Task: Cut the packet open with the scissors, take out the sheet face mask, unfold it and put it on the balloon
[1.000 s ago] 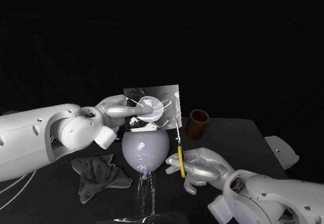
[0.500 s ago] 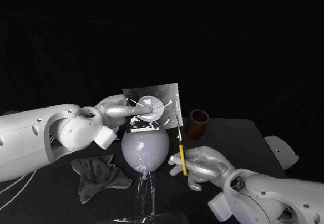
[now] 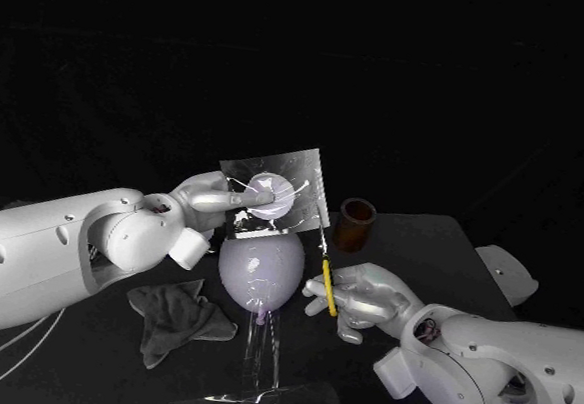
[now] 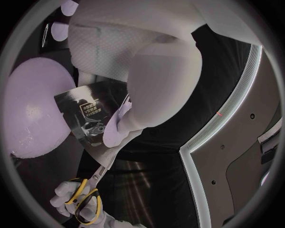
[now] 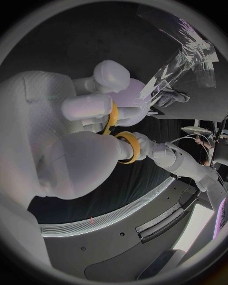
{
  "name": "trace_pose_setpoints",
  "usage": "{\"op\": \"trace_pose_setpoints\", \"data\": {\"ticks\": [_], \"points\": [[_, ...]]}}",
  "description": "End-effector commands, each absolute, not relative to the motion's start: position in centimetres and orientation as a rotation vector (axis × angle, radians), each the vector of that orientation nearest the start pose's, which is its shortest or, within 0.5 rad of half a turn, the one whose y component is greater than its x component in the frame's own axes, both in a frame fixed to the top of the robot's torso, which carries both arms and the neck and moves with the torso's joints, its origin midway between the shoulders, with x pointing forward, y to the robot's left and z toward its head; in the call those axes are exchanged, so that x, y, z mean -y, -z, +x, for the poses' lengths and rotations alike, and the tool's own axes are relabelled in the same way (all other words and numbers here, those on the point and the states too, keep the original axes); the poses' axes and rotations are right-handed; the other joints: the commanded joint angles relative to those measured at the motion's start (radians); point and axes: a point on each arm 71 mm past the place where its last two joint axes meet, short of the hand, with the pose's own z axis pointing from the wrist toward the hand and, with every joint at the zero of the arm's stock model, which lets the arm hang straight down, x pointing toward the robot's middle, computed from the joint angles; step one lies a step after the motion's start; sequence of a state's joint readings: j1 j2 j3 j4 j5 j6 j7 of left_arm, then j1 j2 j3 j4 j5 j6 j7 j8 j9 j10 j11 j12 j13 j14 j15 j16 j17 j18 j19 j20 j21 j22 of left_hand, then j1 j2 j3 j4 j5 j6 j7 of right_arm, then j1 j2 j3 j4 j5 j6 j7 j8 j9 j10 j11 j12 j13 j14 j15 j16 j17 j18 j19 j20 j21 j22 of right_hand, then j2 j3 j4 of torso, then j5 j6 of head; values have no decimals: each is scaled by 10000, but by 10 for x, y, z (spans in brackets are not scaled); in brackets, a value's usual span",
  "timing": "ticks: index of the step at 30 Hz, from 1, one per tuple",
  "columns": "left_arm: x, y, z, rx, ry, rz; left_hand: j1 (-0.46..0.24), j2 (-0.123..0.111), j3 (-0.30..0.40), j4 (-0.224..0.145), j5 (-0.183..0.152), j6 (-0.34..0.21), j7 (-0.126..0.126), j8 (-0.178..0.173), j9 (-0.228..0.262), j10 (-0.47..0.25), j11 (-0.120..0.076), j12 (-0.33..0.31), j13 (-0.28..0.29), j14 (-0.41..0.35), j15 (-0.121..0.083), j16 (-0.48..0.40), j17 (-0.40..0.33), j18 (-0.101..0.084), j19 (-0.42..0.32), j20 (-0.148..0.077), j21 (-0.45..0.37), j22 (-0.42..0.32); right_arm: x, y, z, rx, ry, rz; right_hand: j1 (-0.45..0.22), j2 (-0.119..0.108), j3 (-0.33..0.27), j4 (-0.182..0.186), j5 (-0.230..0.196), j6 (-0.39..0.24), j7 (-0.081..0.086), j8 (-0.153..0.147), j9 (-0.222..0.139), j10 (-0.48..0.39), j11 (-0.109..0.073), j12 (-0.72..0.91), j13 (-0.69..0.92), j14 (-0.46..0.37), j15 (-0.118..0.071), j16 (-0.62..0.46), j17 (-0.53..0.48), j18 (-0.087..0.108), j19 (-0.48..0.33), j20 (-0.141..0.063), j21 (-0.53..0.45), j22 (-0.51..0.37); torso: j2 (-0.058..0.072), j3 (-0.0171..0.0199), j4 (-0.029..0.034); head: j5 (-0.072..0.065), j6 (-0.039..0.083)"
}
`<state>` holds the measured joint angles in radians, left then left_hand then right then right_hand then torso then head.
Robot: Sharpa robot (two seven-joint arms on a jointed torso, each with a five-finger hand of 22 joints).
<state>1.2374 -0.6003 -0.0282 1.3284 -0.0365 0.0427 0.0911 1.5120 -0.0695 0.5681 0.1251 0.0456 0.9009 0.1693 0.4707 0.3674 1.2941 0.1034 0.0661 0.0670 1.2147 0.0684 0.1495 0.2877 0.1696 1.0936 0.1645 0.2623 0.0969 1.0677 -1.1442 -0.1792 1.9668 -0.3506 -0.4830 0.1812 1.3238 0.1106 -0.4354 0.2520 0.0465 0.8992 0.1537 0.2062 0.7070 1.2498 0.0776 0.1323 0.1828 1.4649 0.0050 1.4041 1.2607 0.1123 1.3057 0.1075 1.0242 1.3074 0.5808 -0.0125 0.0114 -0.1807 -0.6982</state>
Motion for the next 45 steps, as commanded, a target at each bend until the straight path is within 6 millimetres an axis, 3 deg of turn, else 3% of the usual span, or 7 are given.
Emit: {"op": "trace_pose_setpoints", "data": {"ticks": [1, 3, 5, 8, 31, 39, 45], "points": [[-113, 181, 510, -19198, 17717, -9905, -6, 70, -7, -47, 29, 72, -11, 43, 563, 91, -9, 34, 9, 59, -34, -29, 10, 129, 76, 23, 25, 5, 222, 239, 348, -18052, -12751, 9916, -42, 35, -283, -73, 17, -361, 180, -216, -104, -544, 208, -358, -148, 292, 104, -46, -116, 20, -71, 57, -157, -73, 1, 2, 4, -4, 33], [-113, 181, 510, -19209, 17721, -9890, -6, 70, -7, -47, 29, 72, -11, 43, 563, 91, -9, 34, 9, 59, -34, -29, 10, 129, 76, 23, 25, 5, 221, 239, 348, -18032, -12781, 9895, -63, 18, -285, -80, 15, -497, 253, -305, -147, -706, 266, -468, -201, 277, 159, -62, -144, 23, -100, 90, -200, -92, 4, 3, 4, -2, 37], [-113, 181, 510, -19230, 17731, -9856, -6, 70, -7, -47, 29, 72, -11, 43, 563, 91, -9, 34, 9, 59, -34, -29, 10, 129, 76, 23, 25, 5, 221, 238, 348, -18005, -12803, 9879, -140, -46, -279, -96, 18, -1015, 496, -639, -318, -1287, 507, -706, -400, 180, 358, -177, -348, 70, -332, 237, -591, -277, 5, 6, 0, 3, 31], [-113, 181, 509, -19278, 17758, -9766, -7, 72, -8, -51, 29, 71, -12, 45, 567, 93, -11, 34, 9, 60, -35, -29, 11, 130, 77, 21, 26, 4, 221, 237, 349, -17966, -12820, 9861, -168, -73, -278, -104, 20, -1124, 558, -719, -372, -1407, 556, -704, -468, 140, 414, -216, -425, 100, -419, 293, -733, -347, 4, 4, 2, 2, 31], [-111, 180, 506, -19632, 17820, -8784, -10, 78, -13, -67, 29, 71, -14, 55, 586, 100, -15, 34, 9, 64, -40, -29, 16, 132, 80, 18, 27, 2, 220, 225, 359, -17957, -12988, 9619, -250, -95, -273, -96, 18, -1008, 564, -691, -415, -1455, 576, -639, -574, 87, 449, -251, -514, 156, -515, 376, -876, -424, 2, -1, 6, -17, 24], [-113, 180, 508, -19526, 17751, -8827, -17, 86, -16, -69, 29, 70, -15, 59, 595, 103, -15, 34, 9, 67, -41, -29, 18, 131, 81, 19, 28, 1, 225, 224, 361, -17956, -12811, 9653, 80, 259, -244, -337, 22, 251, -40, -94, -325, 355, -10, 175, -251, 357, -26, 127, 90, 9, 77, 61, 176, 65, -3, -2, 3, -12, -4], [-115, 181, 509, -19468, 17712, -8902, -20, 88, -18, -70, 29, 69, -15, 61, 599, 105, -15, 34, 9, 68, -41, -29, 19, 131, 82, 19, 28, 1, 226, 224, 361, -18010, -12776, 9611, 126, 322, -257, -386, 22, 432, -136, -25, -322, 587, -112, 232, -187, 394, -111, 165, 152, -27, 171, -36, 341, 146, -2, -2, -2, -11, 5]]}}
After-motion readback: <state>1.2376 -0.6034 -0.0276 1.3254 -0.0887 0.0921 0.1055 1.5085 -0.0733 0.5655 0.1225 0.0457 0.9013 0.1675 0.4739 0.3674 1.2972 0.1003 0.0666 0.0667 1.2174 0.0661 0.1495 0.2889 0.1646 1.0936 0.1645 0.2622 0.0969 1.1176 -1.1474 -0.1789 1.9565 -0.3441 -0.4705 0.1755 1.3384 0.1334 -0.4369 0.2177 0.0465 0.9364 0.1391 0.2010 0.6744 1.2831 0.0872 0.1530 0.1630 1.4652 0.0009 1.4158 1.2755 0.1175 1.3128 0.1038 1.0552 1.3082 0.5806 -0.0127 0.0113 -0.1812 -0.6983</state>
